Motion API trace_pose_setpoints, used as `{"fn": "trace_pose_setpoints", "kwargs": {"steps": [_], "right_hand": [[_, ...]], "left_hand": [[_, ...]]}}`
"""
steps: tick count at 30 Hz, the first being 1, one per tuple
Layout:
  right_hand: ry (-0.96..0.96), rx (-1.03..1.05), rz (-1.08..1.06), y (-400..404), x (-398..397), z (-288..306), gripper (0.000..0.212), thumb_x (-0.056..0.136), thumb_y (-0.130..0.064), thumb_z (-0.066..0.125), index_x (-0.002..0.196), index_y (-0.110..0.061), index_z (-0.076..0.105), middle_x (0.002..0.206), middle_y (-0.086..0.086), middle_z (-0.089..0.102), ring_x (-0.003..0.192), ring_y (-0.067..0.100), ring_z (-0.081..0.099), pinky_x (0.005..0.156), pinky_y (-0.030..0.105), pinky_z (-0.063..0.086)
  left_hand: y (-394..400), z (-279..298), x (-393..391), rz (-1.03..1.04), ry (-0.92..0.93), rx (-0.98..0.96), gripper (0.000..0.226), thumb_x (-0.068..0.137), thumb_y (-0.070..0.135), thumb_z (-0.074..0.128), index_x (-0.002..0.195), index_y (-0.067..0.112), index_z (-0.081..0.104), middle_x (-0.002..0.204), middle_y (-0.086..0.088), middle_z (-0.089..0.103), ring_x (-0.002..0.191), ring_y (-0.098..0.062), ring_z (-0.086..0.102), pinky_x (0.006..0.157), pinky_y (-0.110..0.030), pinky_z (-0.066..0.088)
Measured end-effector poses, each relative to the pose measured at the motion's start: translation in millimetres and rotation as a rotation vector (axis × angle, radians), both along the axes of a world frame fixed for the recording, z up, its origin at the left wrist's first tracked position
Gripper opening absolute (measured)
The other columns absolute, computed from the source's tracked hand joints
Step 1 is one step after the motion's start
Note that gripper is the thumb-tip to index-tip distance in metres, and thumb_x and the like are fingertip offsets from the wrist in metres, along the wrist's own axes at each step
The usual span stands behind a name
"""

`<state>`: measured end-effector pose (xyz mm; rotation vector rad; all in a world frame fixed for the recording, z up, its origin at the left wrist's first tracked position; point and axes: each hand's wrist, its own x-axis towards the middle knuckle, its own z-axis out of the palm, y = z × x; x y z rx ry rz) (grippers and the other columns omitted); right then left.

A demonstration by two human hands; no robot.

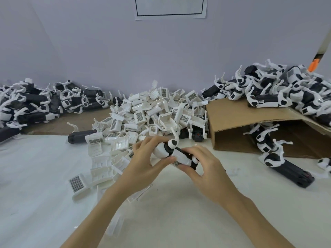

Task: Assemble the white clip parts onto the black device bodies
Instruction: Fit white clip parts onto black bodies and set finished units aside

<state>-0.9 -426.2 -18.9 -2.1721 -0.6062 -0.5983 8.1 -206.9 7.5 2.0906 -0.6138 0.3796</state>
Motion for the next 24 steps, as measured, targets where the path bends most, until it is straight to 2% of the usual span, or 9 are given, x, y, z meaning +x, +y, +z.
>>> {"fn": "trace_pose_setpoints", "kwargs": {"steps": [3, 7, 10, 12, 16, 19, 21, 23, 24], "right_hand": [[0.043, 0.059, -0.013, 0, -1, 3, 0.025, 0.094, -0.030, 0.077, 0.118, -0.023, 0.070, 0.099, -0.018, 0.061, 0.093, 0.009, 0.059, 0.079, 0.016, 0.042], [0.090, 0.062, -0.001, -1, -2, 7, 0.021, 0.093, -0.022, 0.077, 0.113, -0.026, 0.071, 0.097, -0.017, 0.064, 0.089, 0.011, 0.064, 0.076, 0.020, 0.046], [0.223, 0.152, 0.088, 1, -5, 8, 0.017, 0.099, -0.021, 0.071, 0.114, -0.029, 0.070, 0.097, -0.016, 0.067, 0.084, 0.011, 0.072, 0.073, 0.016, 0.051], [0.345, 0.215, 0.147, 3, -7, 8, 0.015, 0.101, -0.029, 0.068, 0.115, -0.033, 0.068, 0.097, -0.016, 0.070, 0.082, 0.010, 0.074, 0.072, 0.016, 0.053], [0.524, 0.317, 0.139, 6, -6, 8, 0.020, 0.092, -0.037, 0.079, 0.107, -0.029, 0.070, 0.089, -0.011, 0.074, 0.076, 0.014, 0.075, 0.066, 0.021, 0.055], [0.562, 0.354, 0.152, 6, -6, 8, 0.020, 0.091, -0.037, 0.080, 0.104, -0.025, 0.071, 0.087, -0.008, 0.075, 0.073, 0.015, 0.076, 0.064, 0.020, 0.054], [0.557, 0.365, 0.156, 7, -6, 11, 0.016, 0.092, -0.032, 0.079, 0.103, -0.024, 0.071, 0.086, -0.008, 0.075, 0.072, 0.015, 0.076, 0.063, 0.019, 0.054], [0.524, 0.341, 0.147, 7, -5, 11, 0.013, 0.092, -0.033, 0.079, 0.102, -0.027, 0.072, 0.085, -0.008, 0.075, 0.071, 0.013, 0.076, 0.062, 0.017, 0.053], [0.510, 0.337, 0.139, 7, -5, 12, 0.013, 0.092, -0.035, 0.079, 0.103, -0.031, 0.073, 0.086, -0.009, 0.075, 0.072, 0.013, 0.076, 0.063, 0.017, 0.053]], "left_hand": [[-4, 1, -2, -0.007, -0.021, -0.008, 0.028, 0.097, 0.048, 0.070, 0.121, 0.043, 0.057, 0.113, 0.028, 0.061, 0.119, -0.003, 0.053, 0.111, -0.030, 0.025], [-5, 4, -5, 0.017, -0.078, -0.018, 0.025, 0.094, 0.041, 0.070, 0.116, 0.038, 0.059, 0.113, 0.028, 0.062, 0.118, 0.007, 0.050, 0.113, -0.040, 0.027], [-4, 4, -5, 0.087, -0.011, -0.056, 0.026, 0.089, 0.050, 0.071, 0.111, 0.041, 0.063, 0.115, 0.027, 0.064, 0.120, 0.018, 0.038, 0.112, -0.043, 0.031], [-5, 3, -5, 0.134, 0.062, -0.092, 0.028, 0.087, 0.059, 0.073, 0.107, 0.041, 0.066, 0.111, 0.029, 0.066, 0.117, 0.021, 0.034, 0.111, -0.041, 0.035], [-10, 0, -7, 0.087, 0.139, -0.067, 0.033, 0.088, 0.061, 0.067, 0.112, 0.037, 0.066, 0.108, 0.024, 0.069, 0.115, 0.012, 0.047, 0.113, -0.043, 0.036], [-12, -2, -7, 0.070, 0.141, -0.045, 0.034, 0.086, 0.063, 0.066, 0.112, 0.041, 0.062, 0.109, 0.025, 0.067, 0.113, 0.014, 0.043, 0.107, -0.034, 0.035], [-12, -1, -7, 0.080, 0.149, -0.090, 0.032, 0.087, 0.063, 0.070, 0.108, 0.040, 0.063, 0.104, 0.023, 0.067, 0.115, 0.003, 0.046, 0.101, -0.033, 0.038], [-11, -1, -6, 0.084, 0.154, -0.125, 0.038, 0.088, 0.067, 0.074, 0.107, 0.035, 0.065, 0.098, 0.019, 0.067, 0.117, -0.016, 0.052, 0.099, -0.032, 0.041], [-12, 0, -6, 0.091, 0.150, -0.128, 0.043, 0.085, 0.069, 0.071, 0.107, 0.033, 0.066, 0.097, 0.018, 0.068, 0.116, -0.020, 0.053, 0.100, -0.031, 0.040]]}}
